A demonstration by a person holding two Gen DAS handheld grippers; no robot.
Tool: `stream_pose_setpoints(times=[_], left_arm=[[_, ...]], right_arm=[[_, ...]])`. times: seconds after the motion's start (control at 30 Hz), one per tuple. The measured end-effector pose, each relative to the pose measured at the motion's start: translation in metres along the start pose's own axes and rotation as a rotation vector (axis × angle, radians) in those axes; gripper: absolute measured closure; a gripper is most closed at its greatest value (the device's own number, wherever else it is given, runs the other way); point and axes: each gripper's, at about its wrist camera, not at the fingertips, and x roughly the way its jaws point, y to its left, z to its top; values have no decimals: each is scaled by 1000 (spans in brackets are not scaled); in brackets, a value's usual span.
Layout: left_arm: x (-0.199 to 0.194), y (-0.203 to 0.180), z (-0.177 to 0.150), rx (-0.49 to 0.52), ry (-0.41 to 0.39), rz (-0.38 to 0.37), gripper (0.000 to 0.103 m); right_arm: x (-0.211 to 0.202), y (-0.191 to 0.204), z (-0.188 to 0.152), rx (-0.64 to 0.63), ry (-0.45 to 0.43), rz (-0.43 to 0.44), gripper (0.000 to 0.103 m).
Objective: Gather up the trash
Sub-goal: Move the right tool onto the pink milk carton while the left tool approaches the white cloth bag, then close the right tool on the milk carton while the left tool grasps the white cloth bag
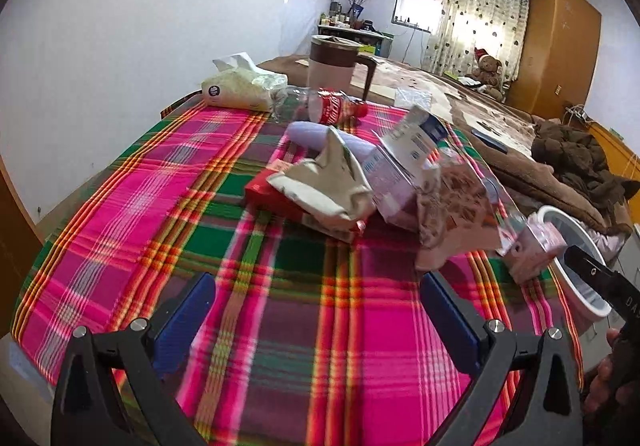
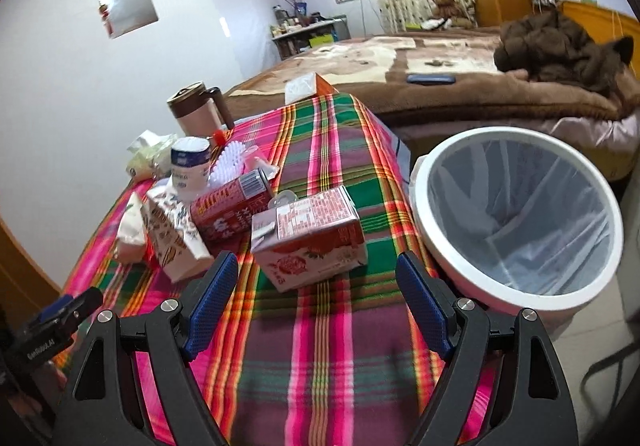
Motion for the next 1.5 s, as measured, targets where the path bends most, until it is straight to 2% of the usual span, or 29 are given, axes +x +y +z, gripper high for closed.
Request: stream_pose_setpoints(times=[0.37,0.53,0.6,0.67,0.73,0.93,1.03,1.13,1.23,1.3,1.33,1.5], left_arm=[[28,15,21,-23,30,-7,0],[36,24,34,-50,39,-3,0],[40,26,39,-69,49,-22,0],[43,26,42,-82,55,-40,0],[49,24,46,-81,67,-40,0],[60,16,52,-67,89,-95,0],[74,23,55,-116,141,-108,5],[80,25,53,-126,167,-96,6],[82,24,52,-110,167,-87,13],[86,26,51,-115,187,-95,20],[87,27,51,-119,196,-100,21],[89,31,44,-110,212,-104,33]], right_arm=[[42,3,28,142,75,-41,21],[60,3,29,190,152,-51,27],[65,5,27,182,178,-42,28],[64,11,27,164,179,-28,36],[61,17,27,124,183,-20,37],[55,30,25,-6,207,74,42],[58,40,22,-96,252,138,42],[55,43,22,-129,249,139,41],[46,42,23,-118,222,122,40],[35,43,23,-120,183,110,31],[31,45,23,-118,172,99,29],[25,43,18,-49,188,67,29]])
